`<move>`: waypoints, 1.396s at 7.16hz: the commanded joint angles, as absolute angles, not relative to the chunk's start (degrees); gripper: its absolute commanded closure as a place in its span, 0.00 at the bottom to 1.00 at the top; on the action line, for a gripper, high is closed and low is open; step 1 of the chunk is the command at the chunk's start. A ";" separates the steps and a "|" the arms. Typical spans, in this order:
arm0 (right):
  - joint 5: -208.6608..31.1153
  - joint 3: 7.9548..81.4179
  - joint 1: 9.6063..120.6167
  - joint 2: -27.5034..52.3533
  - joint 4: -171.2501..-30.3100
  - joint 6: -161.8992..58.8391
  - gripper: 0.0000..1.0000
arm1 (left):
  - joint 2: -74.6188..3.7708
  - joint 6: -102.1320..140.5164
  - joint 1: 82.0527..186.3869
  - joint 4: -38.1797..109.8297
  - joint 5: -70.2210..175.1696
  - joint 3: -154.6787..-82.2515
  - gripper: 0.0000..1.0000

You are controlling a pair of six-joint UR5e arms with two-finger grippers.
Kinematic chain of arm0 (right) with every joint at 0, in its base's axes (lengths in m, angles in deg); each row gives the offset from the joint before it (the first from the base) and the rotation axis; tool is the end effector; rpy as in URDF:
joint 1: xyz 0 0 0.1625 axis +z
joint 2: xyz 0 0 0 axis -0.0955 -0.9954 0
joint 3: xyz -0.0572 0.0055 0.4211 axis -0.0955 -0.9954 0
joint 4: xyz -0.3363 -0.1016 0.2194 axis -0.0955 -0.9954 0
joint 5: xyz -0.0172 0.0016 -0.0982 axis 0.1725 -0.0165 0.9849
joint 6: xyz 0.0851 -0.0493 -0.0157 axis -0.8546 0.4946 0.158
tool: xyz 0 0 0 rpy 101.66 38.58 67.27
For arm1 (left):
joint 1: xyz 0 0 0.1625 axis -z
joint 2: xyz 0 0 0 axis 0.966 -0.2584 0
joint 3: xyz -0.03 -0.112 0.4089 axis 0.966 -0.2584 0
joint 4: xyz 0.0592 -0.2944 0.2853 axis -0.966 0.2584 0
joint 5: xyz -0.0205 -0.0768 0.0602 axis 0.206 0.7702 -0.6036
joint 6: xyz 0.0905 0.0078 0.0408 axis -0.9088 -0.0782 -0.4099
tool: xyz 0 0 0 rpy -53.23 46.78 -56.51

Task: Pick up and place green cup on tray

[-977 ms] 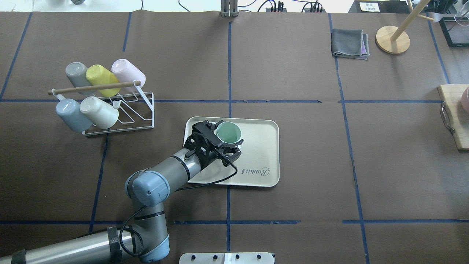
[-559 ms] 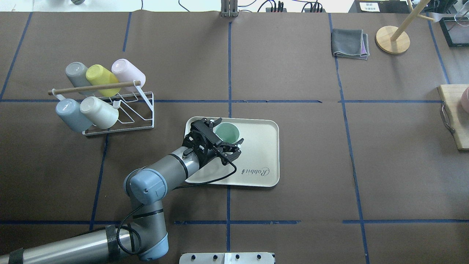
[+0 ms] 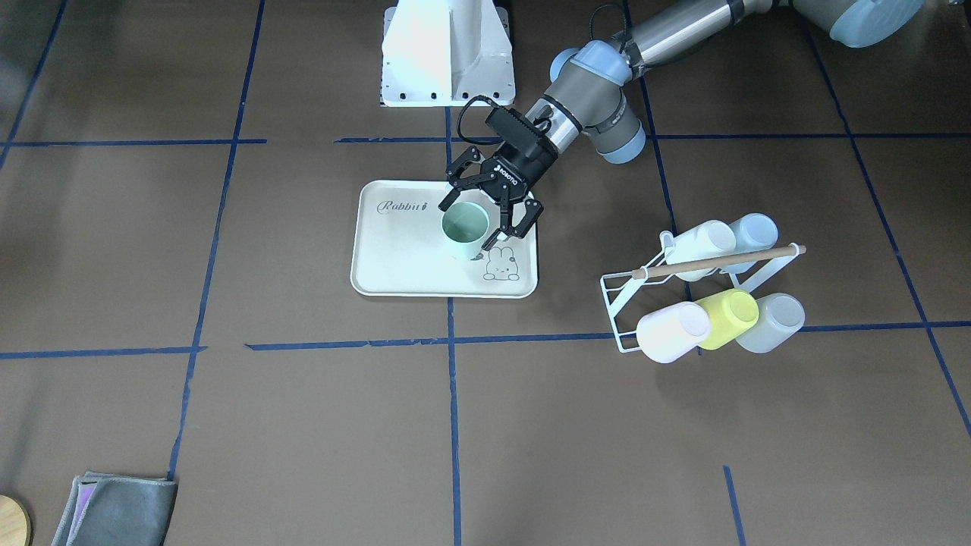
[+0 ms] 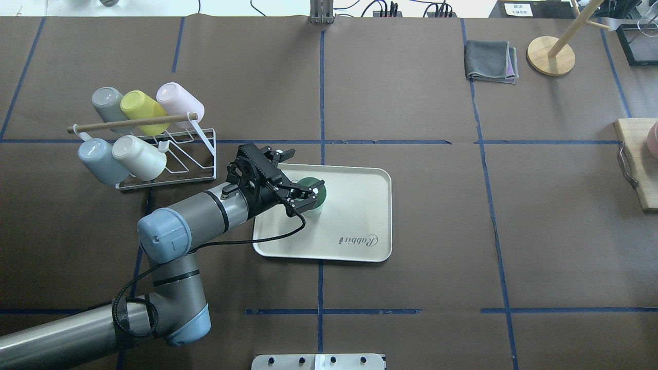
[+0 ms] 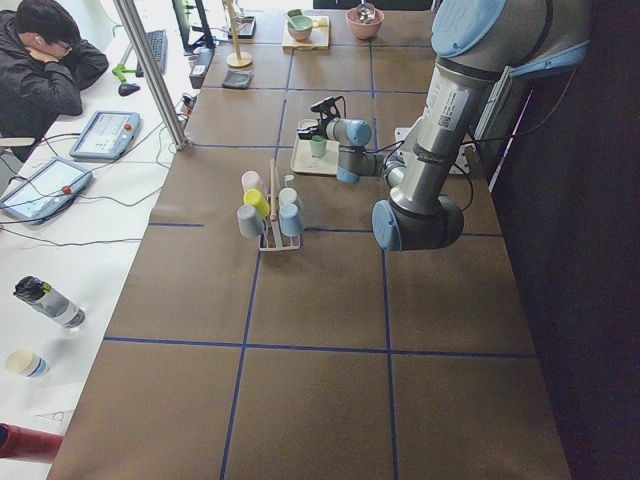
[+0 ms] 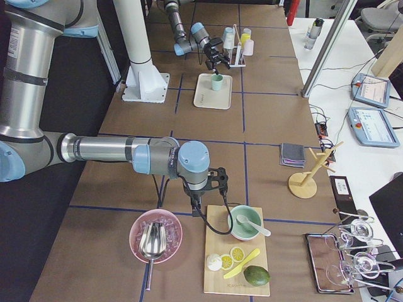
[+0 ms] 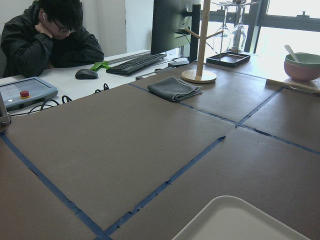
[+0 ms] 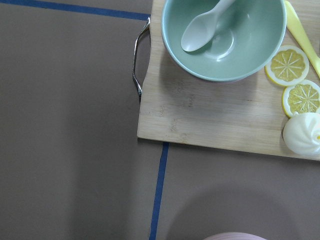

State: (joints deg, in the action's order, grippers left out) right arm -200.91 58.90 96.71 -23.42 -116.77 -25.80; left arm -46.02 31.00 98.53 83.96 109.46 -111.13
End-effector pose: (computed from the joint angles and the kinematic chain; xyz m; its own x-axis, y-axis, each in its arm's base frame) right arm 0.0707 -0.3741 0.6341 0.6989 -0.1298 0.7033 0.0917 0.9915 0.0919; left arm 0.5394 -0.4015 0.2588 0.4526 0.7592 -0.4677 0.3729 0.3153 0.8727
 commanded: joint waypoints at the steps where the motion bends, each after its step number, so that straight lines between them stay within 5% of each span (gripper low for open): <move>1: -200.93 58.92 96.71 -23.41 -116.50 -25.80 0.00 | -43.45 31.00 104.26 70.45 120.27 -119.45 0.00; 7: -201.10 59.36 96.71 -23.41 -116.23 -25.80 0.00 | -41.14 2.77 118.15 15.43 132.98 -149.36 0.01; 10: -200.75 59.27 96.71 -23.41 -116.23 -25.80 0.00 | -33.62 -5.99 125.55 11.48 133.16 -150.72 0.01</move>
State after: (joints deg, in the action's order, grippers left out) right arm -200.92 59.27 96.71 -23.41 -116.23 -25.80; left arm -37.15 -3.72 123.18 12.48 133.09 -150.39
